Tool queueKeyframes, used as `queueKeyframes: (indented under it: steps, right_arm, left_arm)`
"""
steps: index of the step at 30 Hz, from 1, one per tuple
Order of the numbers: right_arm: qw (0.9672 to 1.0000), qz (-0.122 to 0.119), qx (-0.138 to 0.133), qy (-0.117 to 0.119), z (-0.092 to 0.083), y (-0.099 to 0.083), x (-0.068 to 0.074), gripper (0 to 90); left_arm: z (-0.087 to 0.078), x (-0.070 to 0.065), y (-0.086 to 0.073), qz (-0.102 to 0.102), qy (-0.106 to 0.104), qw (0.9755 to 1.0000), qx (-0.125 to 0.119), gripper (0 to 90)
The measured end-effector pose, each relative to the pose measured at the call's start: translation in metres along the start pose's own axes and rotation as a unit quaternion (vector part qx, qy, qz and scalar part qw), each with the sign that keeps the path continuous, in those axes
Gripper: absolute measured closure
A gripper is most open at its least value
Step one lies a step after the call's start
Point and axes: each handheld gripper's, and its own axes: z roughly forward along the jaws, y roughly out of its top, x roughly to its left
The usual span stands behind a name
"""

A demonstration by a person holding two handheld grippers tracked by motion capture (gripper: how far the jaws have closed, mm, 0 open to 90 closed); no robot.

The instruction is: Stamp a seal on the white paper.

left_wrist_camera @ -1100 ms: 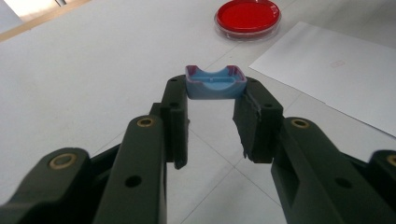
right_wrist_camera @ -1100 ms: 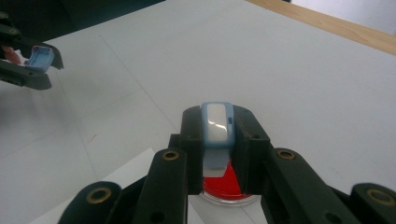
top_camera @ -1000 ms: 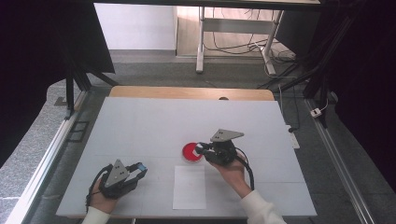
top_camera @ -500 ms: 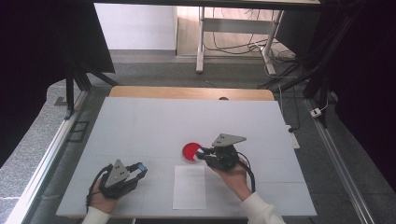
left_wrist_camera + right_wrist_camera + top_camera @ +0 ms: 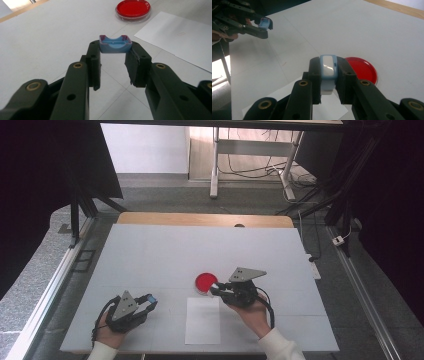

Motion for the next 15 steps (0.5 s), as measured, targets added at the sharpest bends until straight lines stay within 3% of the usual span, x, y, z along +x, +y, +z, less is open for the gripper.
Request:
queueKeyframes:
  steps: [15]
  right_arm:
    - [0.9997,-0.013,0.012,0.018,-0.002,-0.006,0.015,75.1]
  left_arm:
    - [0.000,-0.001,0.000,0.001,0.000,1.0000,0.001,65.5]
